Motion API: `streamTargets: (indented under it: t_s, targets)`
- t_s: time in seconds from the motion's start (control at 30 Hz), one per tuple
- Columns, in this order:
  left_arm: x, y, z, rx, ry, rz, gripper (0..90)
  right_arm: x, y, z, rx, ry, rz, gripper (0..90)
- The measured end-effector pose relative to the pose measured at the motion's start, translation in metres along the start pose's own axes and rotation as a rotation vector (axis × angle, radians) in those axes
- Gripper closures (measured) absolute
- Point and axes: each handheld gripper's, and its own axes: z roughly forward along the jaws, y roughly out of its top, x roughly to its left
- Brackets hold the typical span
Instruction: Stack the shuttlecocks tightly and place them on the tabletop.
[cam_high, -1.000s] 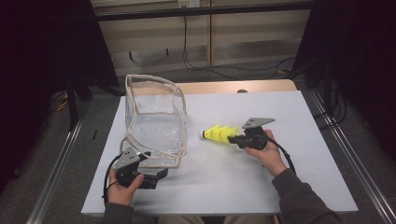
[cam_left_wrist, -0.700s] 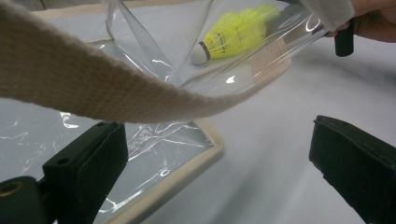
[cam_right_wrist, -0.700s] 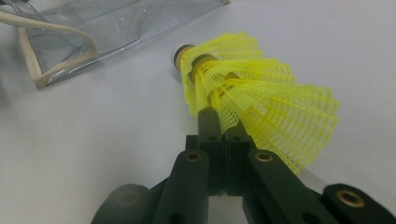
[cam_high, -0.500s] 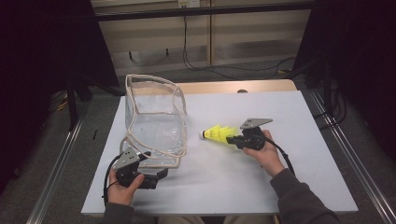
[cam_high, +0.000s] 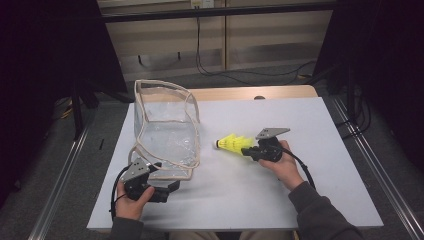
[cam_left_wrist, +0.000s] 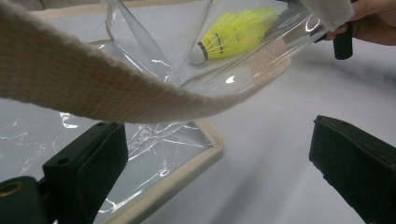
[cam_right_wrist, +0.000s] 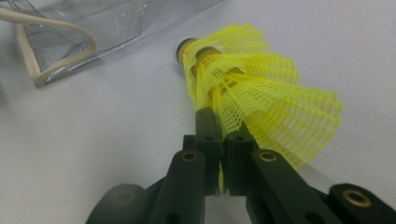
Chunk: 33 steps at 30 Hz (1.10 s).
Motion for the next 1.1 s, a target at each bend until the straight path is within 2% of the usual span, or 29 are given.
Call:
streamTargets:
  t_s: [0.33,0.6,0.7,0.8,0.9,0.97,1.03,1.1]
  targets:
    - [0.0,0.0,0.0,0.0,0.001,0.0,4.6,0.001,0.0,-0.001,0.007,-0.01,0.007,76.7]
    - [0.0,0.0,0.0,0.0,0.003,0.004,4.6,0.002,-0.002,-0.007,0.004,-0.018,0.026,61.6]
    - [0.0,0.001,-0.001,0.001,0.004,0.004,4.6,0.002,-0.002,-0.012,0.01,-0.02,0.028,60.9]
    - [0.0,0.001,-0.001,0.0,0.003,0.005,4.6,0.002,-0.005,-0.016,0.003,-0.016,0.039,63.0]
    - [-0.001,0.001,-0.001,0.002,0.004,0.004,4.6,0.003,-0.007,-0.018,0.017,-0.005,0.032,72.3]
    - [-0.001,0.001,-0.001,-0.002,0.001,0.006,4.6,0.003,-0.007,-0.018,0.012,0.0,0.032,81.7]
    - [-0.001,0.001,-0.001,-0.001,0.002,0.004,4.6,0.004,-0.006,-0.018,0.001,0.006,0.027,87.2]
    - [0.0,0.001,-0.001,0.002,0.004,0.004,4.6,0.006,-0.005,-0.017,-0.004,0.015,0.016,88.6]
